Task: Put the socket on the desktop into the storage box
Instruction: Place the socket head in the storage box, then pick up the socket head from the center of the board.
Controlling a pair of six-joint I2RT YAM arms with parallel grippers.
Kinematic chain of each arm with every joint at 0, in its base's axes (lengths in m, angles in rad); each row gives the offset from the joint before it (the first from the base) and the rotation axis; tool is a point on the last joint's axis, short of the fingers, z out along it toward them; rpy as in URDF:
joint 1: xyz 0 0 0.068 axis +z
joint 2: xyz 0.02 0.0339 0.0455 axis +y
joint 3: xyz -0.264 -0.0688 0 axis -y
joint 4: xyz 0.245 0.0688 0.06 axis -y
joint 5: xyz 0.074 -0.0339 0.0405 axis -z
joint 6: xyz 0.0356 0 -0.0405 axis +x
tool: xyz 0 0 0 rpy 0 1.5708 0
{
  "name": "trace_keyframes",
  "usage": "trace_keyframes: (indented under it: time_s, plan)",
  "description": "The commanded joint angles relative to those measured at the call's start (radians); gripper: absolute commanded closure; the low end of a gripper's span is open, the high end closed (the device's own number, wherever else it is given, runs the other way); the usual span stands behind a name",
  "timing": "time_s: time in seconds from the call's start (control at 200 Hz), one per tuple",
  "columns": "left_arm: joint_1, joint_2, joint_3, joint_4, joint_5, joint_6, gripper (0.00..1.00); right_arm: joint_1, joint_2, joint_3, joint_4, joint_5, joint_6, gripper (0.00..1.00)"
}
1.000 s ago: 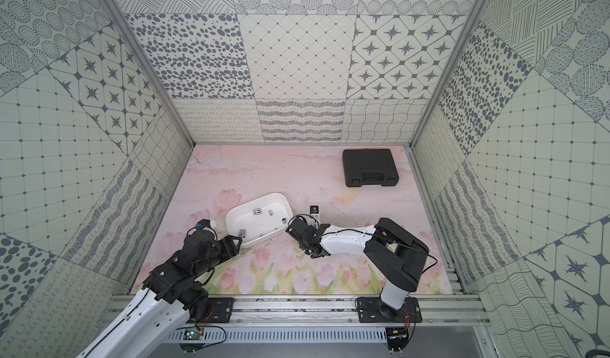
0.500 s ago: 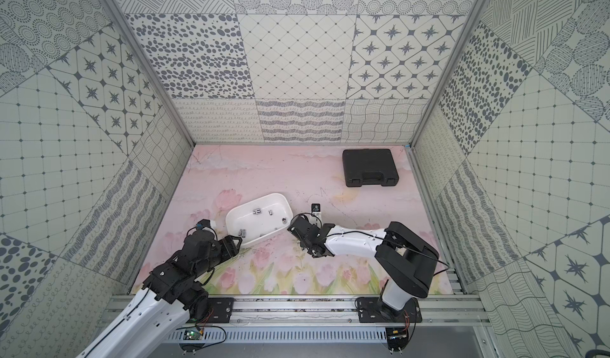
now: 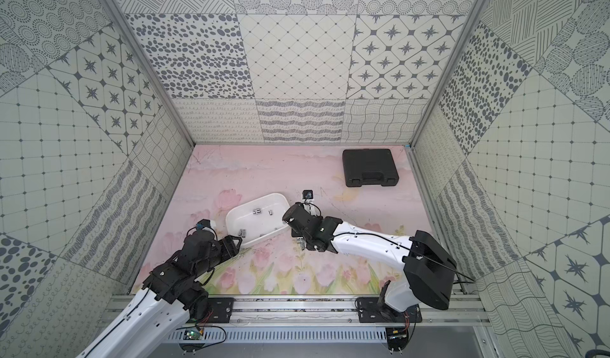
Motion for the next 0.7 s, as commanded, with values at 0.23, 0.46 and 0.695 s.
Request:
trace_keyframes:
  time_s: [0.23, 0.46, 0.695]
  plan:
    - [-0.004, -0.002, -0.004, 0.025, 0.000, 0.002, 0.28, 0.037, 0.292, 0.297, 0.030, -0.092, -0.120, 0.79]
    - [-0.003, -0.003, -0.003, 0.025, 0.000, 0.001, 0.28, 0.038, 0.438, 0.412, 0.001, -0.122, -0.136, 0.76]
    - [-0.002, -0.003, -0.004, 0.024, 0.000, 0.001, 0.28, 0.036, 0.442, 0.442, -0.018, -0.123, -0.153, 0.56]
